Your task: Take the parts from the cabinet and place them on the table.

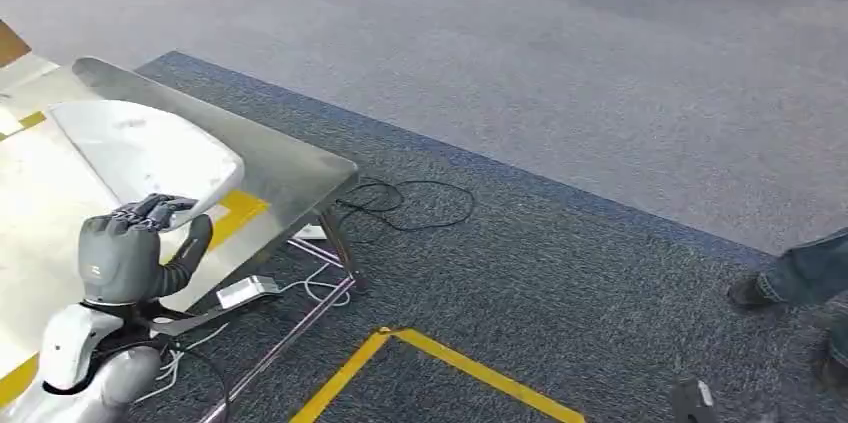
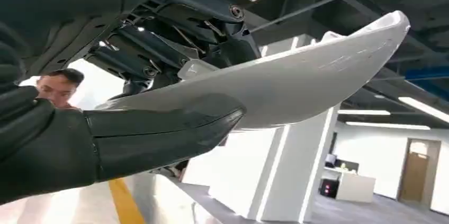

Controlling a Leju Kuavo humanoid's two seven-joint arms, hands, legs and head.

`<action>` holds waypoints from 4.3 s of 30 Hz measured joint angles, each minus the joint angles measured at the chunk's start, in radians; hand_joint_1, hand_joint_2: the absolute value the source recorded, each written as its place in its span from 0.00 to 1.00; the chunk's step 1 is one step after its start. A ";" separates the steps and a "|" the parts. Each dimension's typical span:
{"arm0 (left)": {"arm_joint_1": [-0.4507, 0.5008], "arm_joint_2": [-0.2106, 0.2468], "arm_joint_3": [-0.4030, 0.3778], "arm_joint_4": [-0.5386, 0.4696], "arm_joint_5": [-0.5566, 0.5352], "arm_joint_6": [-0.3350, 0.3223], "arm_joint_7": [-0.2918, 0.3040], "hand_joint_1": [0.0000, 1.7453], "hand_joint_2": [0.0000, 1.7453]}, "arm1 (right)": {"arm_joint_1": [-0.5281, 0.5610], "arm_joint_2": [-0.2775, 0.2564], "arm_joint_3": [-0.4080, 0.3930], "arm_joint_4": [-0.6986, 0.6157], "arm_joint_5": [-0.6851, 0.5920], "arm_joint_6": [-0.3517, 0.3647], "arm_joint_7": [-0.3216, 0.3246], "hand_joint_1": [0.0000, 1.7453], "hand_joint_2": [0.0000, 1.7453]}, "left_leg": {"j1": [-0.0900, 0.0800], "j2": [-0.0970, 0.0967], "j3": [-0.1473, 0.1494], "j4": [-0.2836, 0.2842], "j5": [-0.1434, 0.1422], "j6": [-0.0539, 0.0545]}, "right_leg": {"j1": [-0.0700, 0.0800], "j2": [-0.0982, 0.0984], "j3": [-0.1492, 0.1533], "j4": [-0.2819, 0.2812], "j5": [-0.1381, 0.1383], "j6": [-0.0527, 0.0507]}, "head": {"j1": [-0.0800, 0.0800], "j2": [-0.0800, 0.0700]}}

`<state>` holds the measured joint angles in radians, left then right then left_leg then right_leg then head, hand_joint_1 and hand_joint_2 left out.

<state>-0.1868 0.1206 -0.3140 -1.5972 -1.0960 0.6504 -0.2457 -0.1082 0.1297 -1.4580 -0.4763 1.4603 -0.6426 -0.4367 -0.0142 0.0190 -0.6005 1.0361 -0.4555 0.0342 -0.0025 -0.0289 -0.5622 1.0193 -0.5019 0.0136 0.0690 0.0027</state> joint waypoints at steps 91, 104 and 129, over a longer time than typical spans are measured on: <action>-0.097 -0.229 -0.007 -0.036 -0.149 -0.288 -0.024 1.00 1.00 | -0.015 0.104 0.601 0.257 0.072 0.418 0.150 0.00 0.00 | 0.005 0.046 -0.015 0.000 0.016 -0.029 | -0.013 -0.053 0.018 -0.006 -0.013 -0.002 | -0.017 0.000; -0.091 -0.239 0.013 -0.041 -0.188 -0.303 -0.023 1.00 1.00 | 0.007 0.103 0.599 0.256 0.053 0.429 0.238 0.00 0.00 | 0.001 0.031 -0.012 -0.021 0.011 -0.022 | -0.005 -0.070 0.029 -0.029 -0.011 0.007 | -0.016 0.000; -0.097 -0.264 0.014 -0.069 -0.199 -0.375 -0.022 1.00 1.00 | 0.024 0.089 0.432 0.257 -0.103 0.531 0.605 0.00 0.00 | 0.002 0.031 -0.011 -0.022 0.012 -0.019 | -0.004 -0.069 0.028 -0.029 -0.011 0.015 | -0.016 0.000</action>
<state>-0.2834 -0.1434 -0.2995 -1.6663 -1.2951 0.2751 -0.2674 -0.0843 0.2182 -1.0262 -0.2197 1.3573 -0.1114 0.1687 -0.0118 0.0504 -0.6115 1.0144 -0.4439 0.0153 -0.0063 -0.0981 -0.5339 0.9900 -0.5132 0.0286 0.0526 0.0027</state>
